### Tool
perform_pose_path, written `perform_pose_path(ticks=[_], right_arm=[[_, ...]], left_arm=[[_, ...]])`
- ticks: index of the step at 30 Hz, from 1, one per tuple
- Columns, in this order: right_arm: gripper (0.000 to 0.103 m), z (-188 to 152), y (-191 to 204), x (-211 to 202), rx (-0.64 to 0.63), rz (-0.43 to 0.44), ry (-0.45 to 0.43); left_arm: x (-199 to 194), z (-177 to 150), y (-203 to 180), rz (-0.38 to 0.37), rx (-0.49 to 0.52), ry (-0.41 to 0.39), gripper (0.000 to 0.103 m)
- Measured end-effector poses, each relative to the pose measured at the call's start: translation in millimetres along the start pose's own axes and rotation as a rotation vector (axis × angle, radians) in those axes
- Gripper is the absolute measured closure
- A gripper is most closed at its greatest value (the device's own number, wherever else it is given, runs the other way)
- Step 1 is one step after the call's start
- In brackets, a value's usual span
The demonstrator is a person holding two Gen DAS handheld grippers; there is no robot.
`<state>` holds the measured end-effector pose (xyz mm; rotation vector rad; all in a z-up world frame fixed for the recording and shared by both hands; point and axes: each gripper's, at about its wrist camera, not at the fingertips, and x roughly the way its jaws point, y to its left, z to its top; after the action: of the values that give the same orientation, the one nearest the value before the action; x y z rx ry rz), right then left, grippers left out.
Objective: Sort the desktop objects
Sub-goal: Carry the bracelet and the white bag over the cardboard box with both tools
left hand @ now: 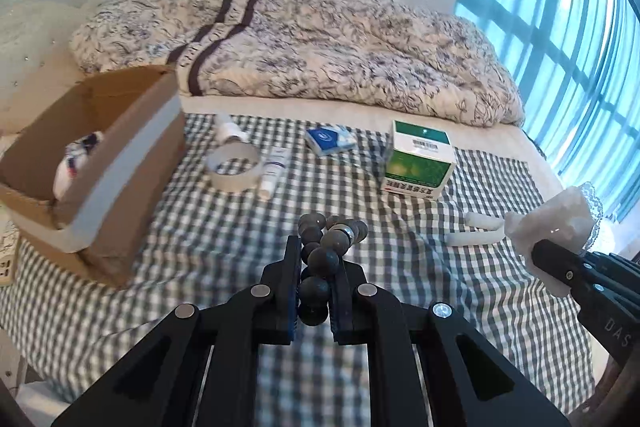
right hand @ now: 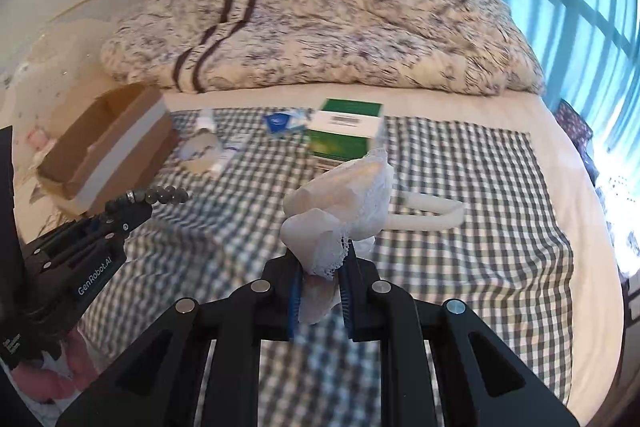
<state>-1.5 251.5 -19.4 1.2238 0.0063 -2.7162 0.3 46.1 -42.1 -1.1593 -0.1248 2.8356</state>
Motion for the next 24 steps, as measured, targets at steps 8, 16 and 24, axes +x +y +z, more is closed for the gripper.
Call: perform_pose_path(ticks=[8,16,24], right_arm=[[0.087,-4,58,-22,-0.094,0.037,-0.009],[0.087,-4,104,-29,-0.161,0.071,-0.001],[0.087,10,147,-22,-0.215,0.109,0.011]], left_arm=[[-37,-4,46,0.033,-0.066,-0.026,0.091],[-59,-6,88,0.067,-0.111,-0.041,0.091],[-64,-4,127,0.114,-0.133,-0.023,0.091]])
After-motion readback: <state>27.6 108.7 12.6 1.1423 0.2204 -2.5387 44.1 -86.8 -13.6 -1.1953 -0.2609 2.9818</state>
